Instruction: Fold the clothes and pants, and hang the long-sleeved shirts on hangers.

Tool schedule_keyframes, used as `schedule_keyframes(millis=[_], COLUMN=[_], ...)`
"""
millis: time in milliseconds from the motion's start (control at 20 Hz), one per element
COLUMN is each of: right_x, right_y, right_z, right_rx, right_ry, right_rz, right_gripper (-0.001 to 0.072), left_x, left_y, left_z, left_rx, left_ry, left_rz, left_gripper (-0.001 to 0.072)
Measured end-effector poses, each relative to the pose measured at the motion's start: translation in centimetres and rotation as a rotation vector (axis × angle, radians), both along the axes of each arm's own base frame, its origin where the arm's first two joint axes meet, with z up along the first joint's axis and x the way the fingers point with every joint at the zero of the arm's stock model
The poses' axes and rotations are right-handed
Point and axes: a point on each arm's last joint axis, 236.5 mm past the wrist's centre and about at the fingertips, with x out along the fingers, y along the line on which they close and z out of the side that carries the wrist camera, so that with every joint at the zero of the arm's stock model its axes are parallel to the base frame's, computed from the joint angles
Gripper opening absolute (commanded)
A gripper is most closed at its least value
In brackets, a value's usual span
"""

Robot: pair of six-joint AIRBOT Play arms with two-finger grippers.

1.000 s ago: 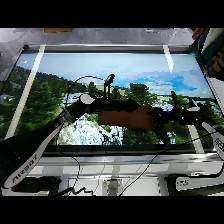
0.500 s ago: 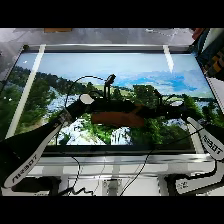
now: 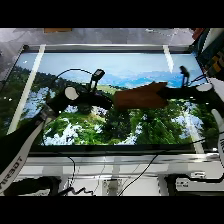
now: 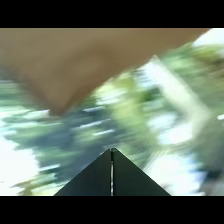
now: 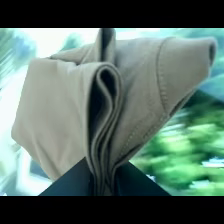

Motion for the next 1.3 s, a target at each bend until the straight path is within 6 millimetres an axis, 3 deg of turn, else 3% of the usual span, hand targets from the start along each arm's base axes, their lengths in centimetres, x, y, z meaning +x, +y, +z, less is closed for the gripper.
schedule_keyframes(millis=[150, 250, 400, 550, 700, 800, 900, 950, 1000, 1050, 1100, 1300], right_x=[-1.6, -4.2, -9.9, -17.1, -24.1, -27.2, -29.1, -29.6, -30.0, -30.3, -30.6, -31.1], right_y=[-9.9, -16.1, -23.8, -28.9, -31.7, -32.6, -33.0, -33.0, -33.2, -33.3, -33.4, -33.4], right_z=[2.0, 3.0, 3.5, 2.3, 1.0, 0.7, 0.7, 0.6, 0.7, 0.7, 0.7, 0.7], right_rx=[-0.063, -0.078, -0.074, -0.049, -0.059, -0.058, -0.03, -0.015, -0.004, -0.001, 0.002, -0.011], right_ry=[0.015, 0.042, 0.119, 0.276, 0.451, 0.522, 0.561, 0.573, 0.575, 0.58, 0.585, 0.598], right_rz=[-0.255, -0.426, -0.669, -0.925, -1.154, -1.287, -1.418, -1.464, -1.504, -1.532, -1.554, -1.558], right_gripper=[0.0017, 0.0018, 0.0017, 0.0017, 0.0018, 0.0019, 0.0047, 0.0137, 0.0347, 0.0614, 0.0694, 0.0687], left_x=[1.9, 2.9, 3.8, 4.1, 4.2, 4.3, 4.3, 4.3, 4.3, 4.3, 4.3, 4.3], left_y=[6.5, 10.2, 14.3, 16.2, 17.0, 17.2, 17.3, 17.4, 17.4, 17.4, 17.4, 17.5], left_z=[1.9, 3.9, 6.4, 7.4, 7.8, 7.9, 7.9, 7.9, 7.9, 7.9, 7.9, 7.9], left_rx=[0.266, 0.38, 0.45, 0.467, 0.474, 0.474, 0.476, 0.478, 0.477, 0.478, 0.48, 0.479], left_ry=[-0.218, -0.312, -0.372, -0.38, -0.382, -0.381, -0.381, -0.381, -0.381, -0.381, -0.381, -0.38], left_rz=[-0.005, 0.03, 0.126, 0.193, 0.222, 0.232, 0.236, 0.238, 0.239, 0.239, 0.24, 0.241], left_gripper=[0.0016, 0.0016, 0.0017, 0.0017, 0.0017, 0.0017, 0.0017, 0.0017, 0.0017, 0.0017, 0.0017, 0.0016])
